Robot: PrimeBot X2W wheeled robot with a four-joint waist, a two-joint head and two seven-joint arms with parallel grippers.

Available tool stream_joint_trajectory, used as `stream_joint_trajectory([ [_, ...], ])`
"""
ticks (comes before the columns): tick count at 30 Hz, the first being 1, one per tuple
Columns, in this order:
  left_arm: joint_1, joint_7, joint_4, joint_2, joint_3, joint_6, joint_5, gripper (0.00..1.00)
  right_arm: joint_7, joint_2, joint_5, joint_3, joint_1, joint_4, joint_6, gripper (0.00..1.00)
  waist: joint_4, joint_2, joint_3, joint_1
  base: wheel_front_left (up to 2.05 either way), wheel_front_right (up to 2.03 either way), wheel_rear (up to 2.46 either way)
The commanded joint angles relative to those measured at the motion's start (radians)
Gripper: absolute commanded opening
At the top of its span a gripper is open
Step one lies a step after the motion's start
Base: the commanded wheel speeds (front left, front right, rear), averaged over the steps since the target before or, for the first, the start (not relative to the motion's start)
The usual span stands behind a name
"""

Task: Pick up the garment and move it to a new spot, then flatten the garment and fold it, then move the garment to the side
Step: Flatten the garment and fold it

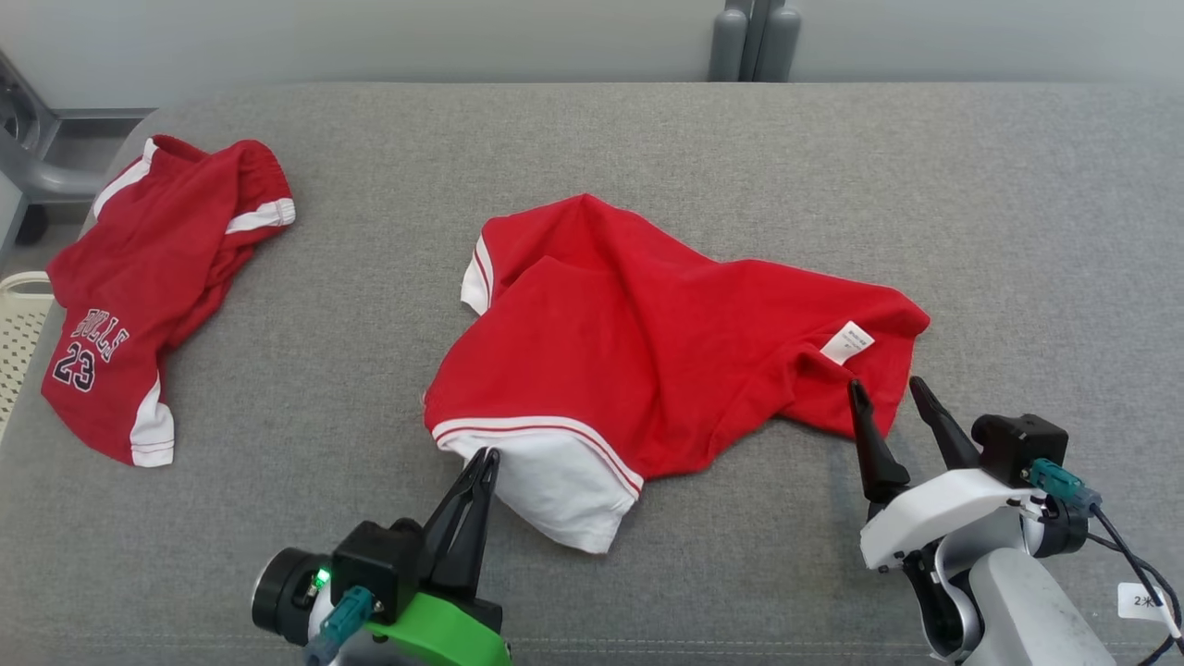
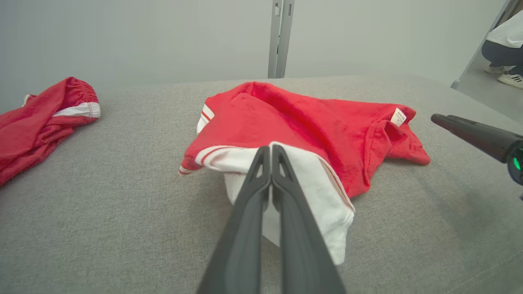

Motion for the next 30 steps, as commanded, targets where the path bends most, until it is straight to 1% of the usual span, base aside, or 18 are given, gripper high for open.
stream_joint_trajectory([
  [1, 0.008, 0.002, 0.019, 0.008, 0.003, -0.004, 0.000, 0.00, -0.004, -0.005, -0.001, 0.001, -0.011, 0.003, 0.000, 1.00, -0.009, 0.0000, 0.002, 0.0000, 0.00, 0.00, 0.00],
  [2, -0.002, -0.001, 0.036, 0.015, 0.001, -0.005, 0.006, 0.00, -0.003, -0.005, -0.002, 0.003, -0.013, 0.005, 0.000, 1.00, -0.015, 0.0000, 0.003, 0.0000, 0.00, 0.00, 0.00],
  [3, -0.014, -0.016, 0.056, 0.007, 0.005, -0.007, -0.010, 0.00, -0.003, -0.006, -0.003, 0.004, -0.014, 0.006, 0.000, 1.00, -0.020, 0.0000, 0.004, 0.0000, 0.00, 0.00, 0.00],
  [5, -0.036, -0.027, 0.113, 0.010, 0.002, -0.010, -0.004, 0.00, -0.002, -0.009, -0.005, 0.005, -0.017, 0.007, 0.000, 1.00, -0.035, 0.0000, 0.005, 0.0000, 0.00, 0.00, 0.00],
  [8, -0.072, -0.068, 0.200, 0.001, 0.004, -0.018, -0.022, 0.00, -0.003, -0.013, -0.009, 0.003, -0.019, 0.007, 0.000, 1.00, -0.056, 0.0000, 0.006, 0.0000, 0.00, 0.00, 0.00],
  [16, -0.223, -0.162, 0.420, -0.018, 0.009, -0.034, -0.050, 0.00, 0.005, -0.018, -0.009, 0.011, -0.034, 0.004, 0.000, 1.00, -0.099, 0.0000, 0.014, 0.0000, 0.00, 0.00, 0.00],
  [26, -0.406, -0.202, 0.681, -0.028, -0.026, -0.055, -0.075, 0.00, 0.007, -0.012, -0.011, 0.032, -0.059, 0.001, 0.000, 1.00, -0.144, 0.0000, 0.045, 0.0000, 0.00, 0.00, 0.00],
  [30, -0.443, -0.203, 0.718, -0.038, -0.022, -0.058, -0.087, 0.00, 0.003, -0.011, -0.013, 0.033, -0.059, 0.004, 0.000, 1.00, -0.153, 0.0000, 0.053, 0.0000, 0.00, 0.00, 0.00],
])
